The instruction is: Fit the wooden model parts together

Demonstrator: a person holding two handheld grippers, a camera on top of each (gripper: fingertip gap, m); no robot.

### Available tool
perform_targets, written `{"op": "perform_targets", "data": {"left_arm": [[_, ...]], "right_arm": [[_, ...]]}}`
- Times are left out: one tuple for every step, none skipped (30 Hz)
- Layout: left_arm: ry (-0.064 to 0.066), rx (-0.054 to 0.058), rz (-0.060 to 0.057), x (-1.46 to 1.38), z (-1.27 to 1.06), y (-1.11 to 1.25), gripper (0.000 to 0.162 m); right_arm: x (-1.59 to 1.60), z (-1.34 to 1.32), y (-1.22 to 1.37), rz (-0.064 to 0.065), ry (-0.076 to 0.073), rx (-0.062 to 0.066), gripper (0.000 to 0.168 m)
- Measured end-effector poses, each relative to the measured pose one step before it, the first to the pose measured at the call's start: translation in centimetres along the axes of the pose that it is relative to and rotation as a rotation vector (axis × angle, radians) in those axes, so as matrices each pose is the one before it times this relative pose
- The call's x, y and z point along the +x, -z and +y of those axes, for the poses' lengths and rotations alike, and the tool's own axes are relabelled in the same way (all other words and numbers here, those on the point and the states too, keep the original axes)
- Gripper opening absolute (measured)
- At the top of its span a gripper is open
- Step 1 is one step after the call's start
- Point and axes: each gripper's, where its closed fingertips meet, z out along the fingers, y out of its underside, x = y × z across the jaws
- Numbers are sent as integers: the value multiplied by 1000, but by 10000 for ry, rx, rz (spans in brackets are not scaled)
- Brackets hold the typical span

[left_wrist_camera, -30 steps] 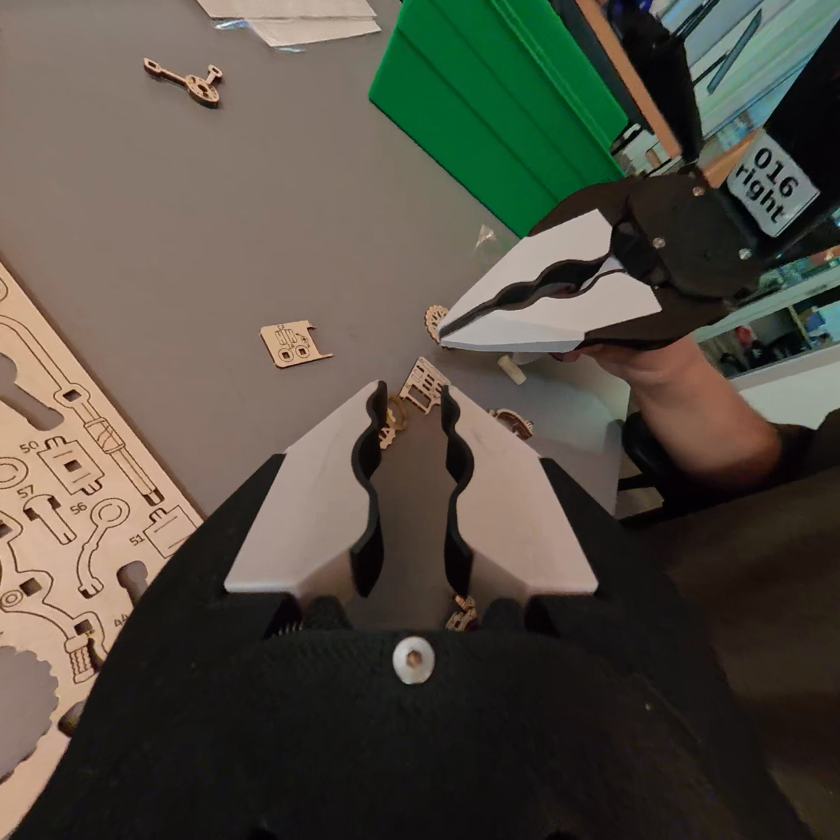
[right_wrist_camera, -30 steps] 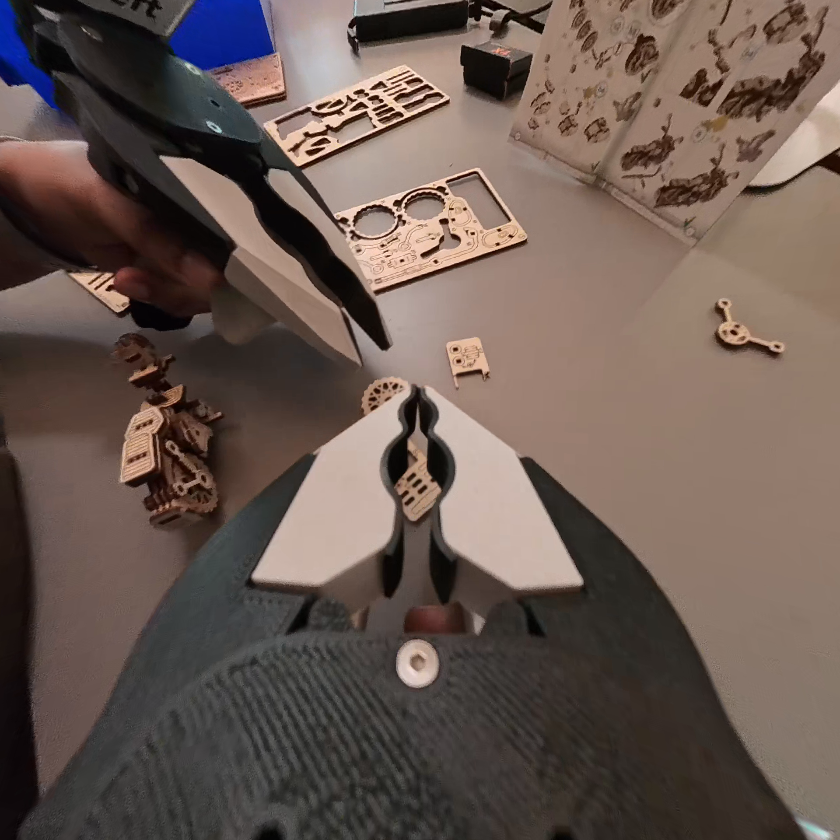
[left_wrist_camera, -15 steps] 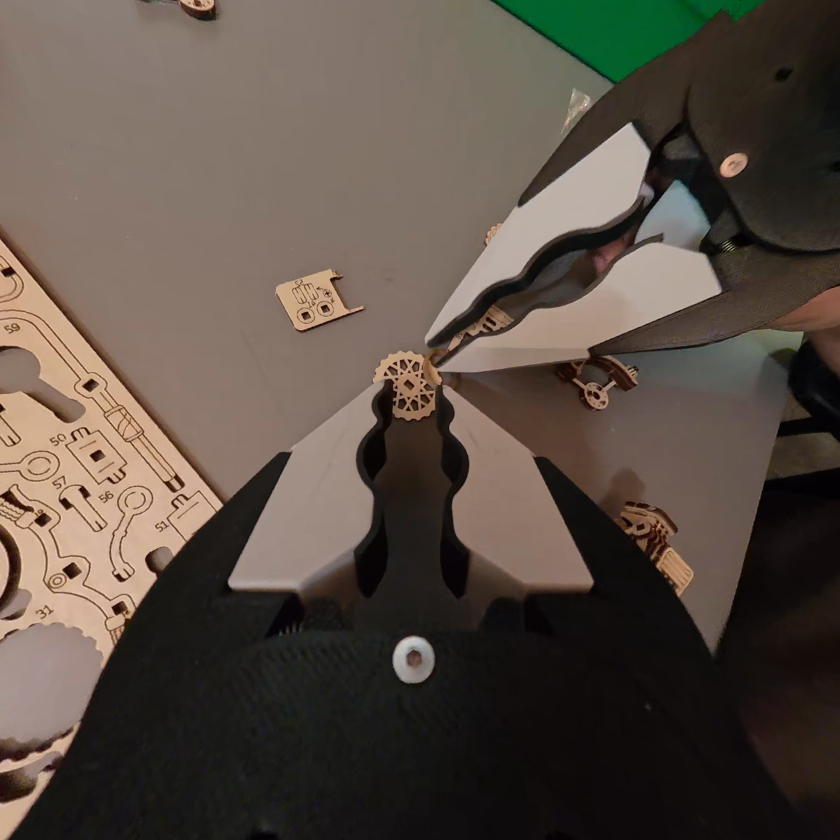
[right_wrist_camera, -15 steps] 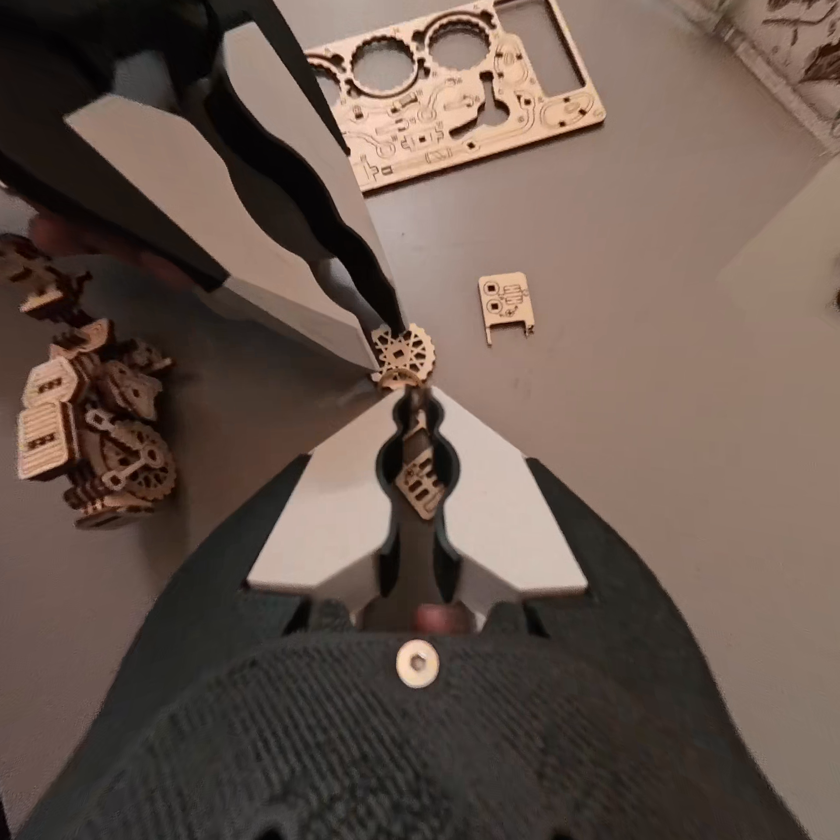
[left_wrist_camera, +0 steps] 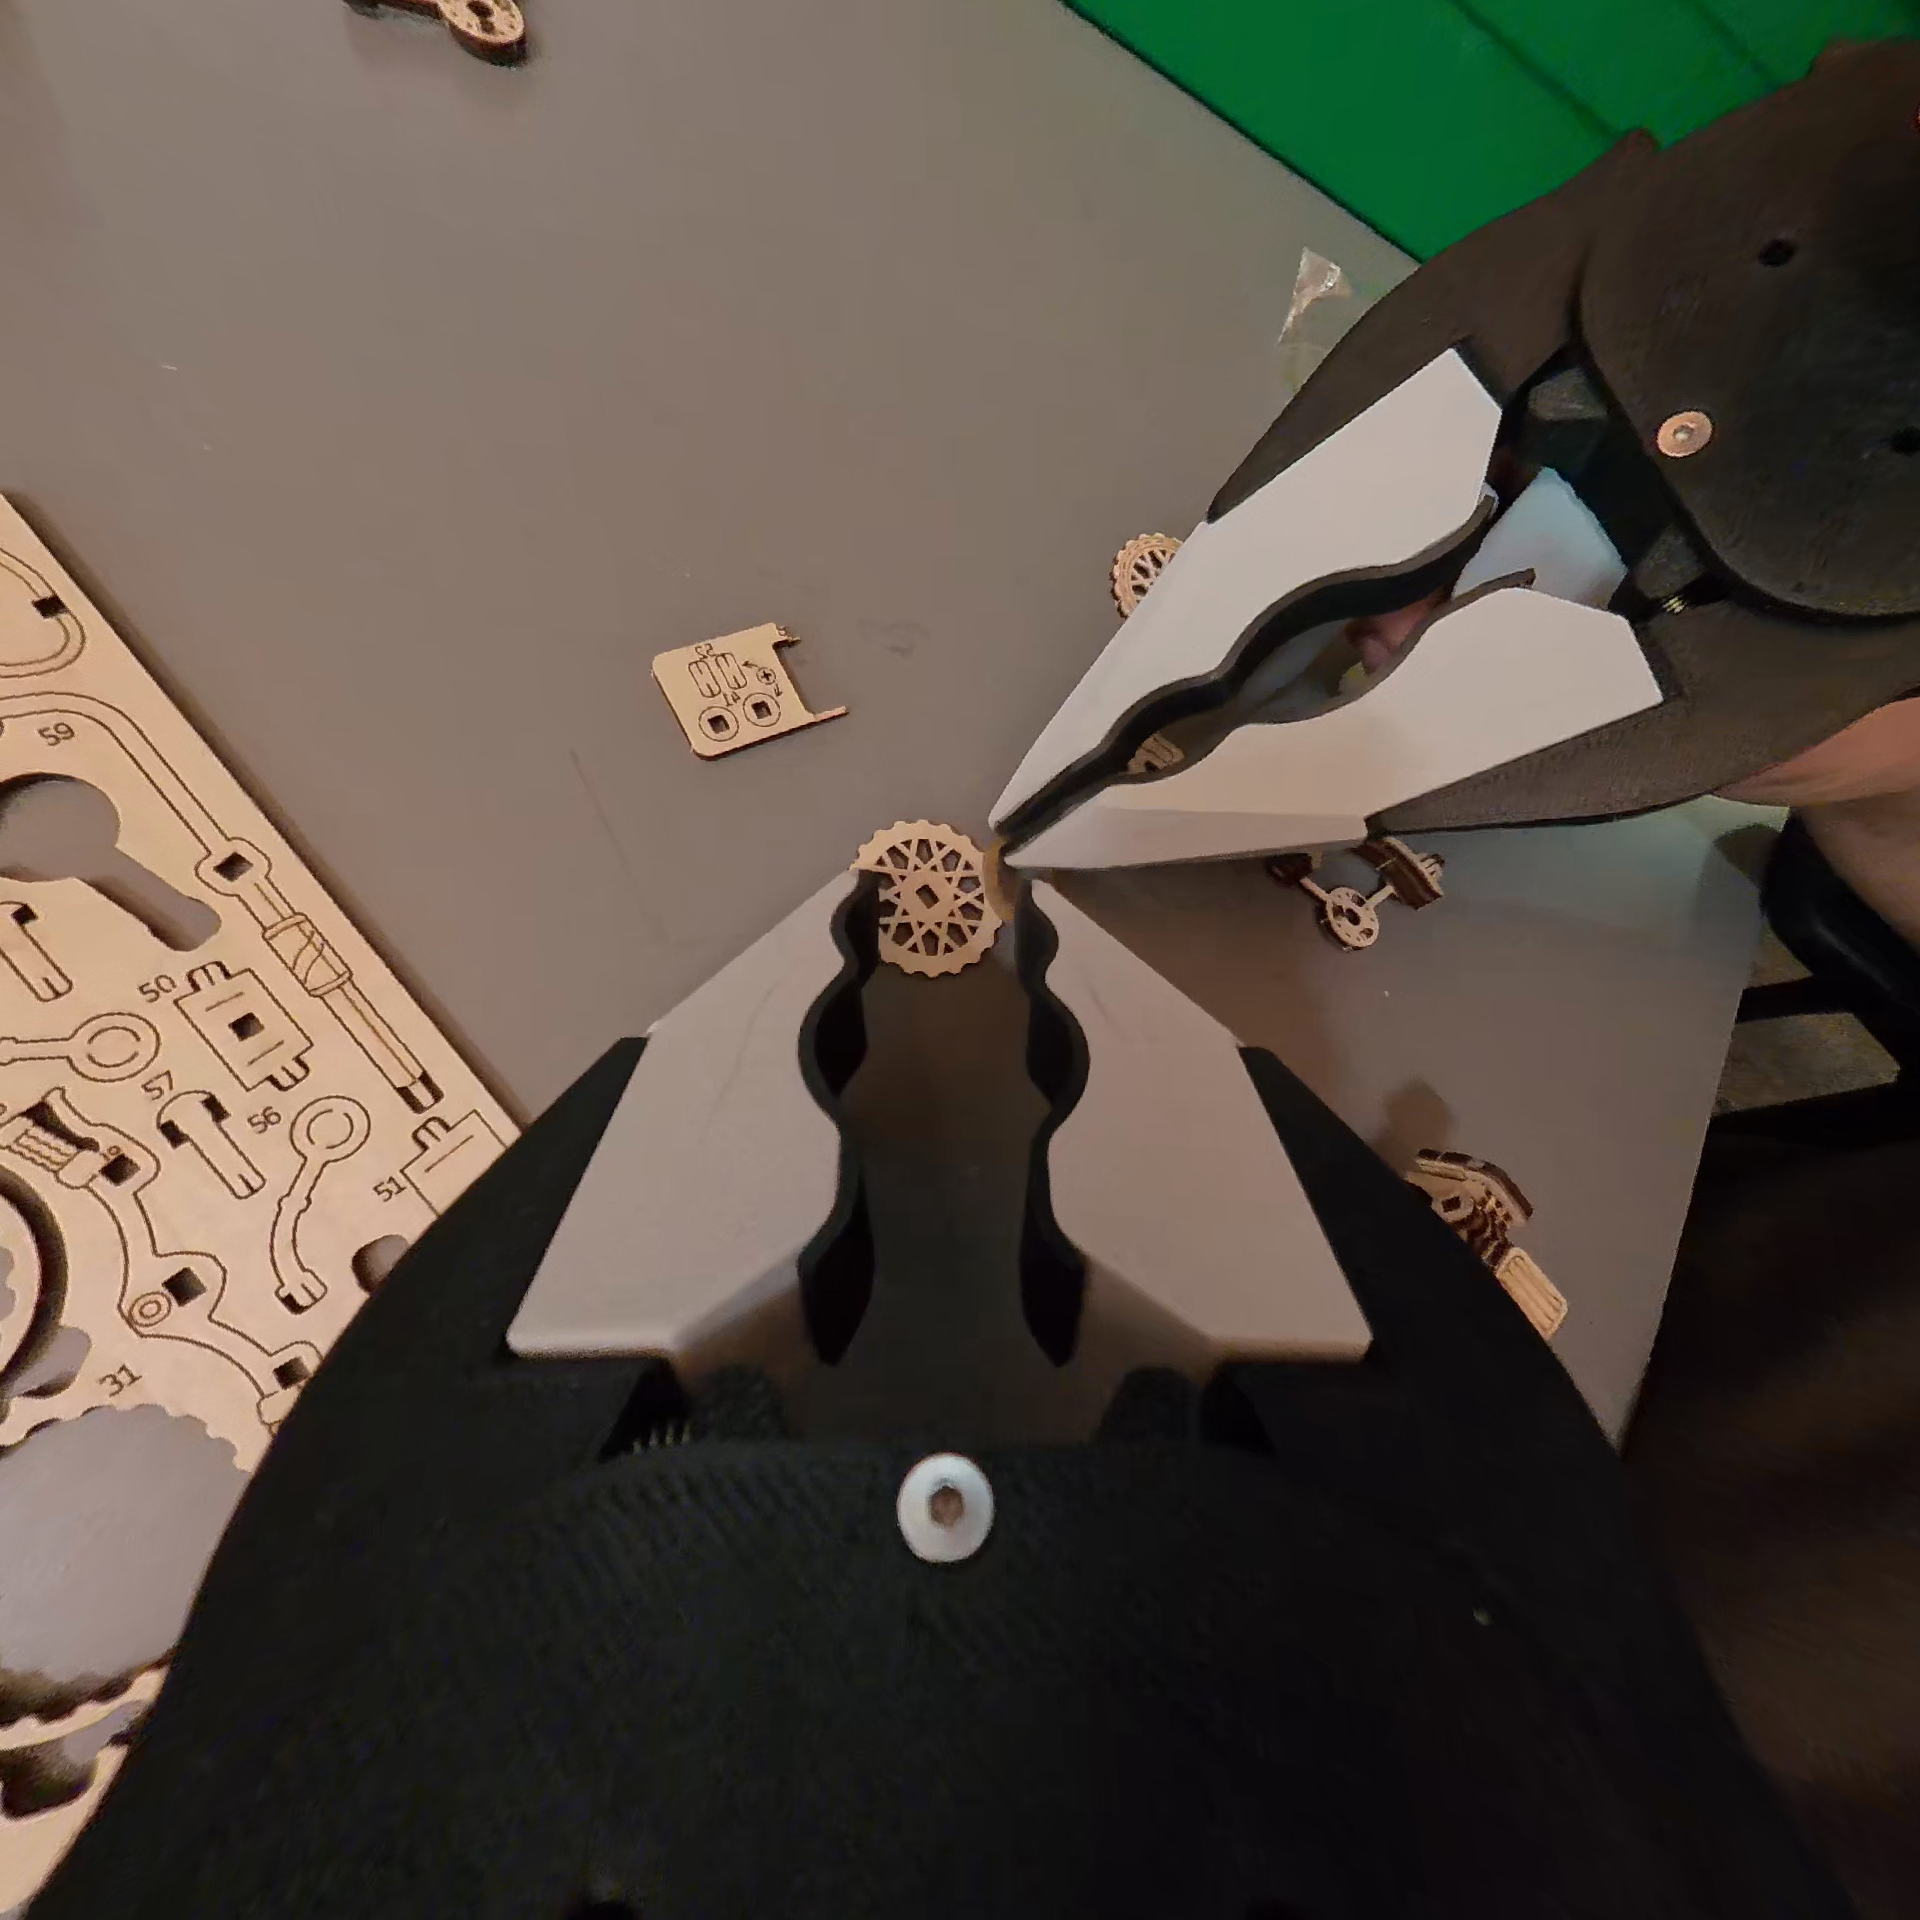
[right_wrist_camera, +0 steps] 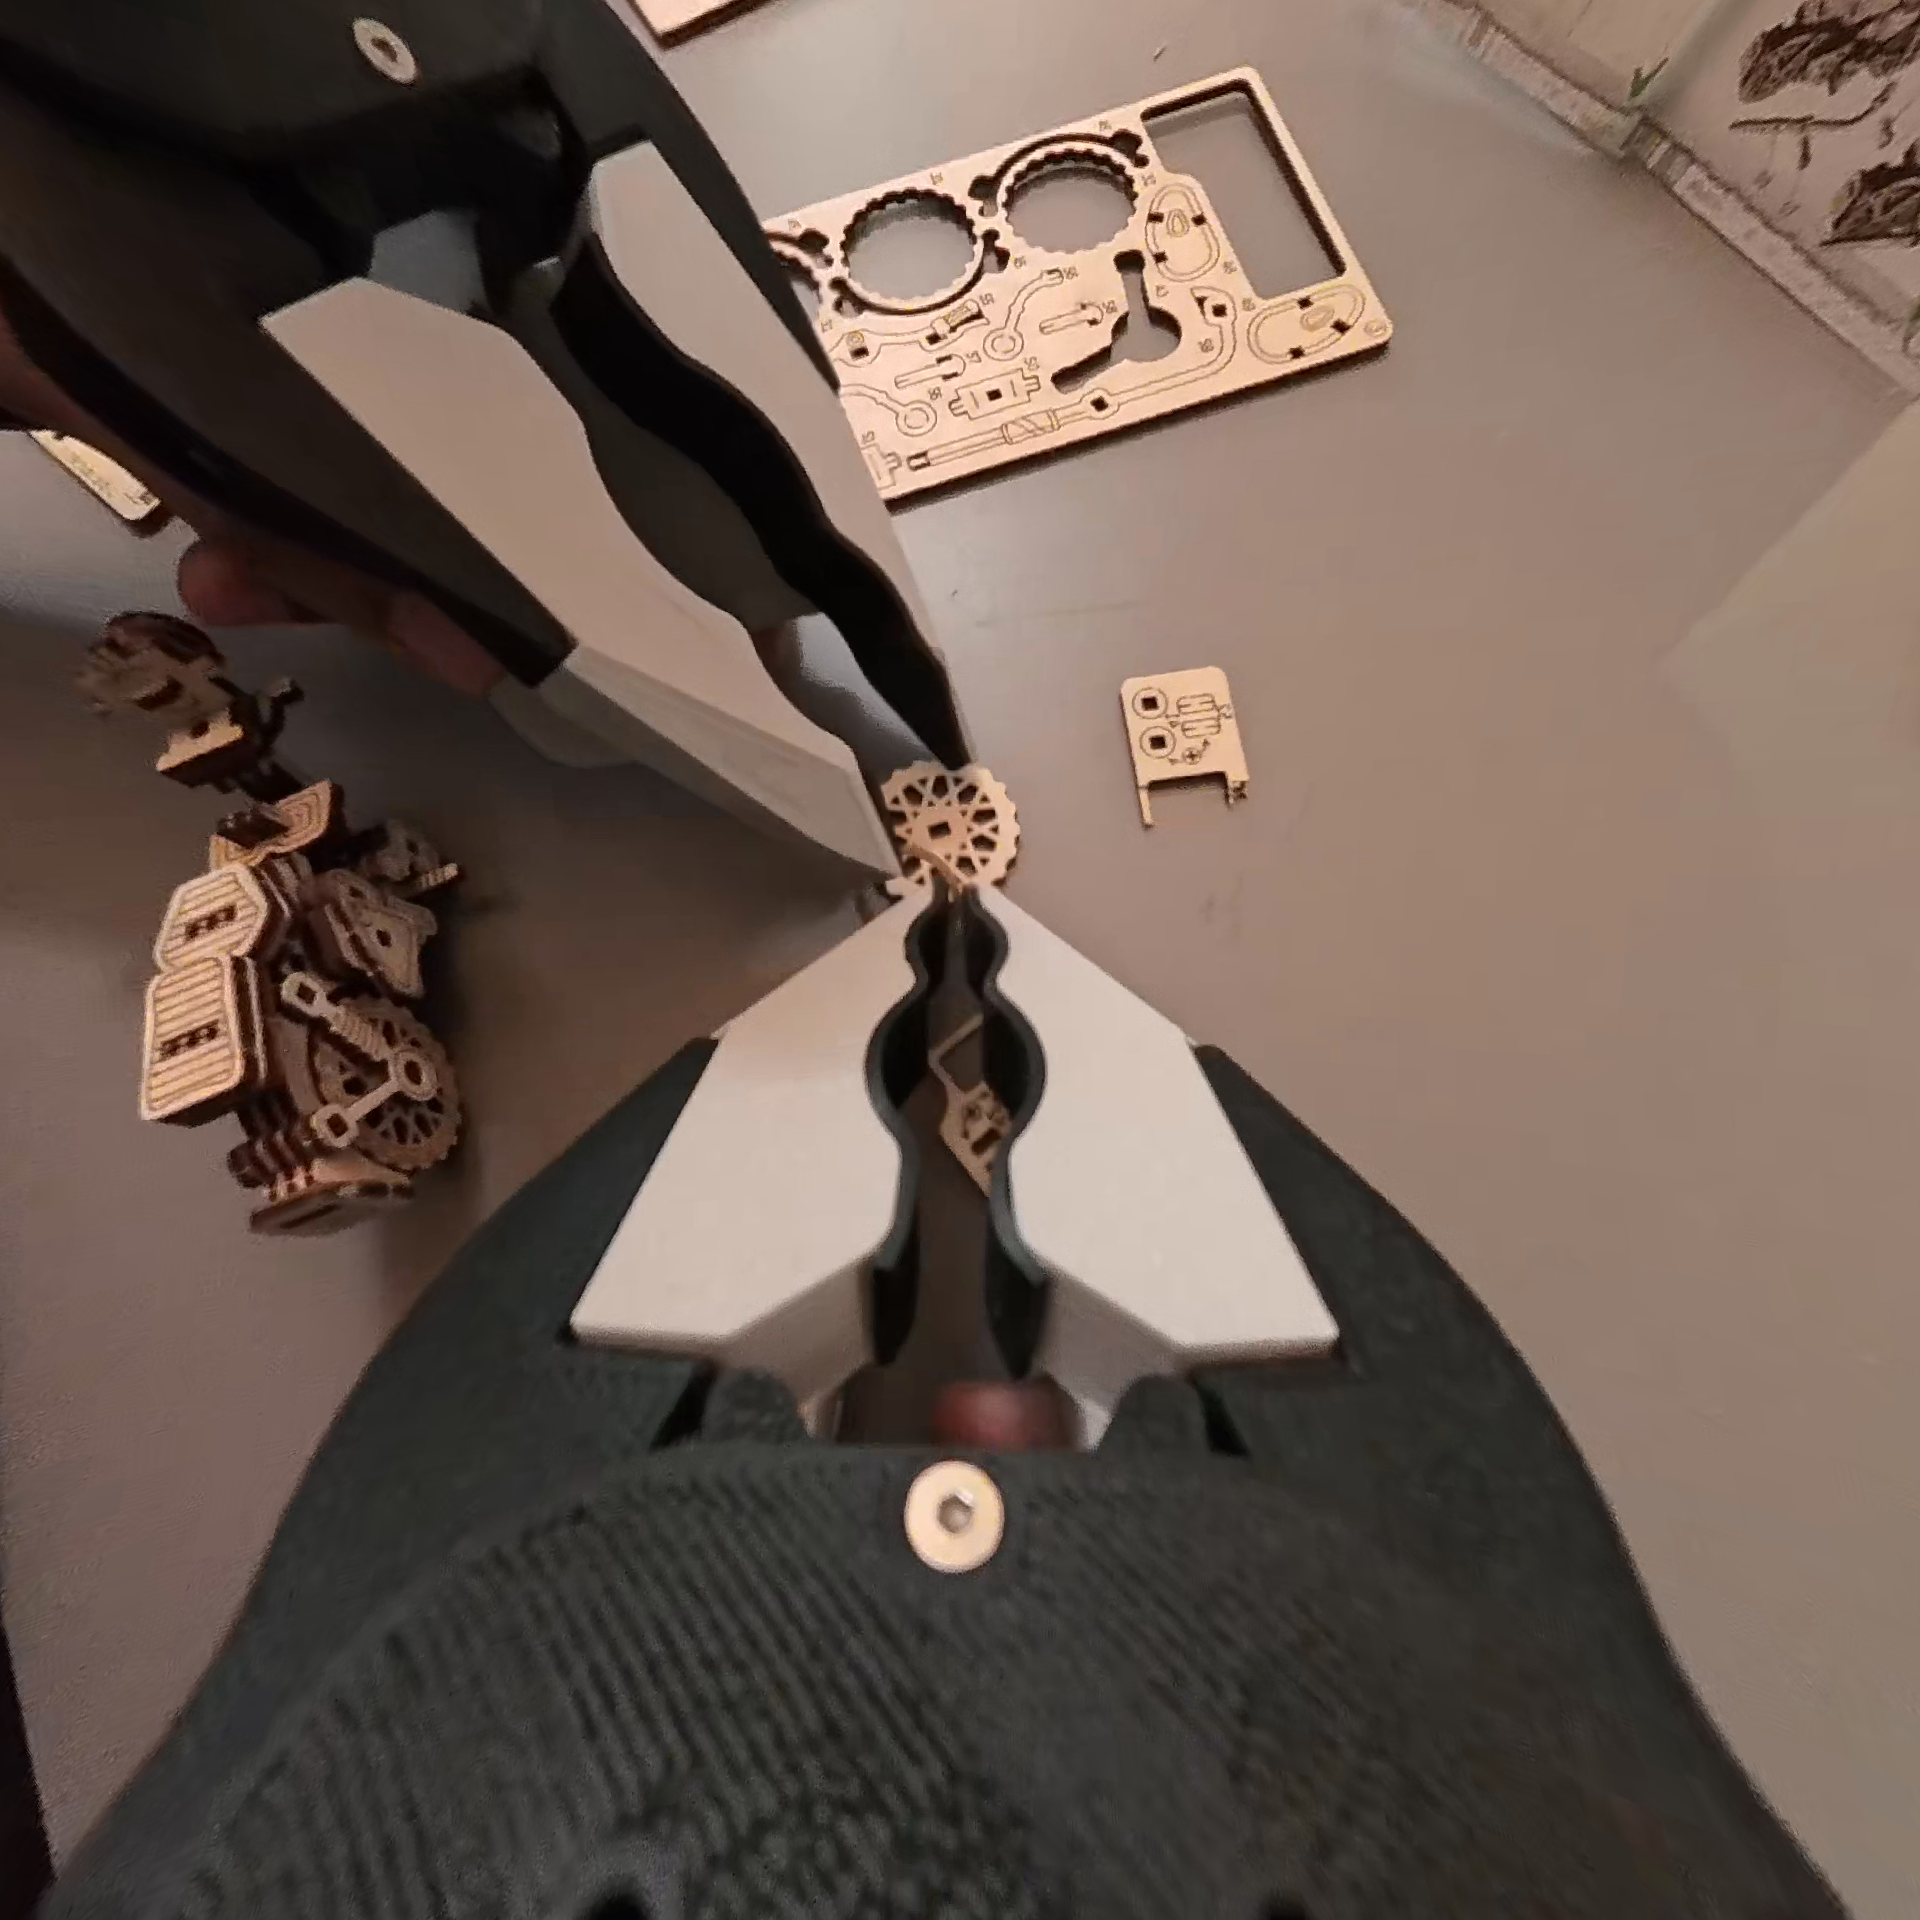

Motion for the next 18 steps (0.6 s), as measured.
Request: {"op": "perform_targets", "data": {"left_arm": [[-3,-15,-70,-86,-6,37,24],[-6,-32,-61,-95,31,42,24],[7,-48,-43,-71,59,18,26],[29,-54,-29,-46,71,-14,27],[38,-27,-27,-40,39,-40,29],[36,-7,-47,-68,30,-66,30],[13,33,-87,-100,-45,-43,29],[-20,10,-85,-70,-14,-23,28],[-21,-16,-70,-46,0,-13,27],[-29,-31,-113,-113,28,-23,25],[-67,-18,-83,-62,8,-20,24],[-59,-13,-50,-35,18,-10,23],[-29,-15,-10,1,10,-15,23],[1,-17,22,12,3,-14,23],[8,-18,70,69,12,-14,23],[14,-21,154,186,14,-39,23],[23,-19,195,234,19,-54,23],[18,-8,165,191,-20,-71,23]], "right_arm": [[-55,-102,-32,23,36,38,1],[0,-54,-42,58,51,15,1],[45,9,-68,79,64,-30,1],[72,44,-89,101,87,-51,2],[50,52,-90,94,110,-47,5],[-18,69,-94,51,129,-59,11],[-10,77,-60,48,129,-70,15],[28,-31,29,56,91,3,16],[-6,-2,61,-12,58,-11,21],[-48,-65,96,-89,-27,29,27],[17,-104,130,-91,-82,68,28],[79,-117,164,-100,-77,86,30],[111,-57,153,-112,-48,55,30],[139,73,118,-141,16,-43,30],[189,225,90,-129,73,-161,30],[271,266,89,-77,108,-203,31],[168,171,80,-121,128,-132,30],[-29,10,62,-232,131,-47,29]]}}
